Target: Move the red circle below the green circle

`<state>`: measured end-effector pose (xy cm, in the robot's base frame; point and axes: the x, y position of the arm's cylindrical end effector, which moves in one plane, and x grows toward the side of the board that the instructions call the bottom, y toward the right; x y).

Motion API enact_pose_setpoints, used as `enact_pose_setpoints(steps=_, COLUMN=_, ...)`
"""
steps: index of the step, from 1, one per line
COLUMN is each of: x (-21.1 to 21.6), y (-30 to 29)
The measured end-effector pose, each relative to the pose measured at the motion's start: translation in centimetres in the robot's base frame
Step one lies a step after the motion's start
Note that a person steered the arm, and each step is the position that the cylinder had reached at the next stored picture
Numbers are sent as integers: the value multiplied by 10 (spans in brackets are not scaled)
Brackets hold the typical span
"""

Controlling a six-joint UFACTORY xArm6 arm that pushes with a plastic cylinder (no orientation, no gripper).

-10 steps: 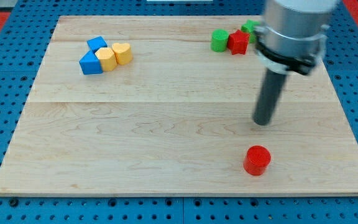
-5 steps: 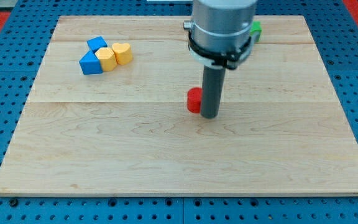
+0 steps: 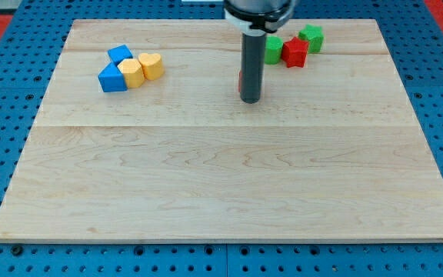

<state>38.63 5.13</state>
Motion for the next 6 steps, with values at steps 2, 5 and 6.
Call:
enact_pose_setpoints(steps=2, x=-42, y=-12)
enact_pose_setpoints(steps=5, x=-62, y=-39)
enact_pose_setpoints(steps=6, x=-65, y=2)
